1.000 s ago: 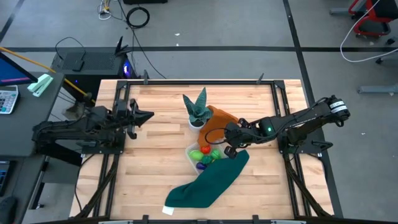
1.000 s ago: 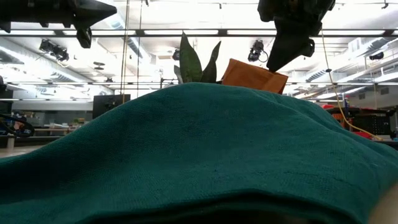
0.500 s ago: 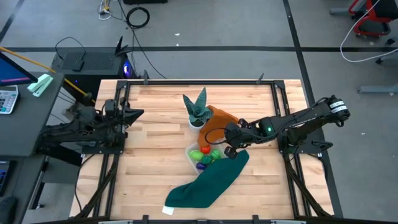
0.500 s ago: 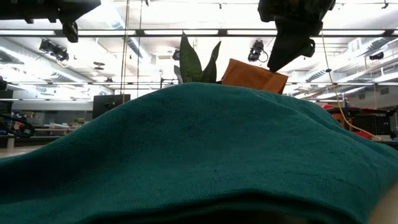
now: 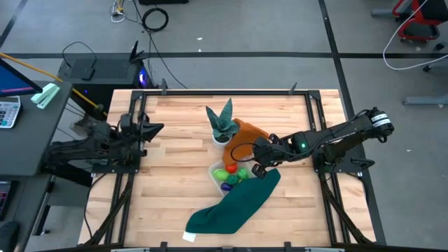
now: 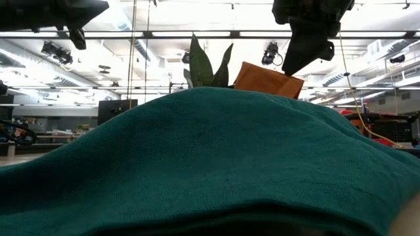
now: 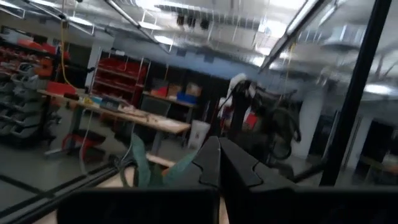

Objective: Pick and placing Produce into tupperware
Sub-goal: Return to Home Position

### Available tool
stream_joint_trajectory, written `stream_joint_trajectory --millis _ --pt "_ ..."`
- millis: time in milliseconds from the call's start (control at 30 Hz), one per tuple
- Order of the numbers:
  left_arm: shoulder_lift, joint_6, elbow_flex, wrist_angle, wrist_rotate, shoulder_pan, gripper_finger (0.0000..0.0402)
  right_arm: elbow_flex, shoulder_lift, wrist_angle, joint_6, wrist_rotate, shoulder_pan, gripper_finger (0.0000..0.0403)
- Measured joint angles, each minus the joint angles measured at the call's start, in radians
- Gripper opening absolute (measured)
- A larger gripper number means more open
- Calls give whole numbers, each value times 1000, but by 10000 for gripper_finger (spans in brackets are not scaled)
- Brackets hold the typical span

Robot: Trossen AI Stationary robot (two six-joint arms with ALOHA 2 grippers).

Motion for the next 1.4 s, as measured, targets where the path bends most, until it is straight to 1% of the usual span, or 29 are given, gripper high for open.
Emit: stream_joint_trajectory --millis 100,333,500,667,767,900,1033,1167,1300,1400 --pt "0 -21 -45 57 7 0 11 0 0 0 9 0 0 34" --pt "0 -58 -81 64 53 -2 7 0 0 0 27 0 0 34" --pt "-1 -63 -110 78 53 -2 8 0 0 0 28 0 0 34" --pt "-1 -78 -160 141 54 -2 9 0 0 0 43 0 0 34" --pt "0 -93 -173 143 54 -2 12 0 0 0 51 0 0 34" --pt "0 -103 -192 142 54 -2 4 0 -18 -9 80 1 0 34" --pt "-1 -151 -200 140 54 -2 12 0 -81 -137 149 64 1 31" --pt "-1 -153 -200 141 55 -2 16 0 -203 -262 208 159 9 19" --pt "-1 -164 -201 137 65 -2 5 0 -331 -329 254 246 10 7" --pt "-1 -173 -201 137 73 -2 7 -40 -425 -337 279 309 10 1"
